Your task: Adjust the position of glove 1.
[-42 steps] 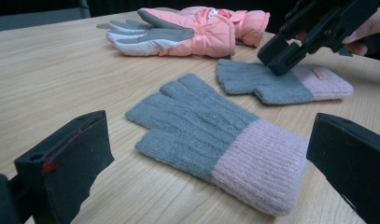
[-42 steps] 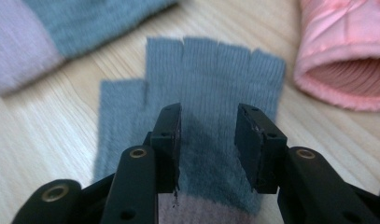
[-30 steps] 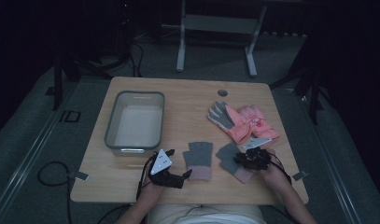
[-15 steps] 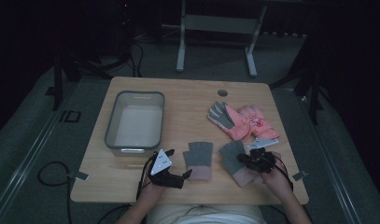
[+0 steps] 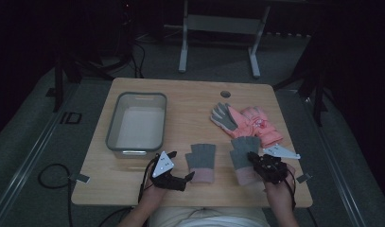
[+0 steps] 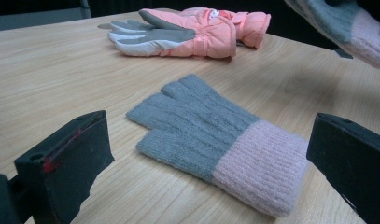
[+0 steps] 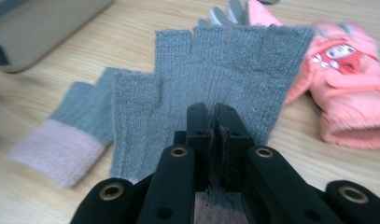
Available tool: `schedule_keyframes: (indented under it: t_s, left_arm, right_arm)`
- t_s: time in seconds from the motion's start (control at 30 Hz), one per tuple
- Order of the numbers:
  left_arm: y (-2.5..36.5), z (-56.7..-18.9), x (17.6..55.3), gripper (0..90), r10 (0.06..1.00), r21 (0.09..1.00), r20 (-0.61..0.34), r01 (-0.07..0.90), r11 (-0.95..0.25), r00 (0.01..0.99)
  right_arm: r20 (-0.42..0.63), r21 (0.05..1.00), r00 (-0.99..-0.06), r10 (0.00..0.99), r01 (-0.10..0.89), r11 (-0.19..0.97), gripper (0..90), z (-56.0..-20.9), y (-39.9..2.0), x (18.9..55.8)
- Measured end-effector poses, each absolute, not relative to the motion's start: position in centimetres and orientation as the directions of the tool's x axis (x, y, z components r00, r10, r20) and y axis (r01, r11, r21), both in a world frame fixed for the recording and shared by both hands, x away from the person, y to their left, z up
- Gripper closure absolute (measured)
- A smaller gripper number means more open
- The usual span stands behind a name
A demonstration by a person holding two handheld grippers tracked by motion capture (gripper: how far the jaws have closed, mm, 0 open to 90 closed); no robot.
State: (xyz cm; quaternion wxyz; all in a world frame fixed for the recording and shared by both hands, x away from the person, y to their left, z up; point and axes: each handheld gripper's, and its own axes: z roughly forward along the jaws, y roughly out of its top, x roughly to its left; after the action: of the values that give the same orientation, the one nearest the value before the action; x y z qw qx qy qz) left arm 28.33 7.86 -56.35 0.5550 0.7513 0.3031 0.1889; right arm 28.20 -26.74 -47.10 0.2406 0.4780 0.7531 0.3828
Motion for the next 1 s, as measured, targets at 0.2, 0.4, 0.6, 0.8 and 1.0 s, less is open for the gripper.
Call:
schedule_keyframes:
  t_s: [0.2, 0.4, 0.6, 0.8, 1.0]
  left_arm:
    - [7.8, -56.3, 28.3, 0.0, 0.664, 0.948, -0.047, 0.242, -0.206, 0.747]
    - [7.8, -56.3, 28.3, 0.0, 0.662, 0.948, -0.046, 0.242, -0.207, 0.748]
    - [7.7, -56.3, 28.3, 0.0, 0.663, 0.947, -0.04, 0.239, -0.213, 0.748]
    - [7.7, -56.3, 28.3, 0.0, 0.664, 0.947, -0.037, 0.238, -0.215, 0.747]
    - [7.7, -56.3, 28.3, 0.0, 0.664, 0.947, -0.036, 0.238, -0.216, 0.747]
  right_arm:
    - [0.029, 0.788, -0.352, 0.935, 0.584, 0.195, 85.4, -48.4, -27.1, 28.4]
    - [0.059, 0.771, -0.291, 0.955, 0.621, 0.141, 85.4, -50.8, -26.2, 28.7]
    - [0.061, 0.745, -0.27, 0.961, 0.653, 0.136, 85.0, -52.8, -25.7, 29.2]
    - [0.07, 0.709, -0.234, 0.97, 0.696, 0.117, 79.6, -54.6, -25.8, 29.6]
    - [0.072, 0.714, -0.233, 0.97, 0.691, 0.113, 71.2, -54.7, -25.8, 29.6]
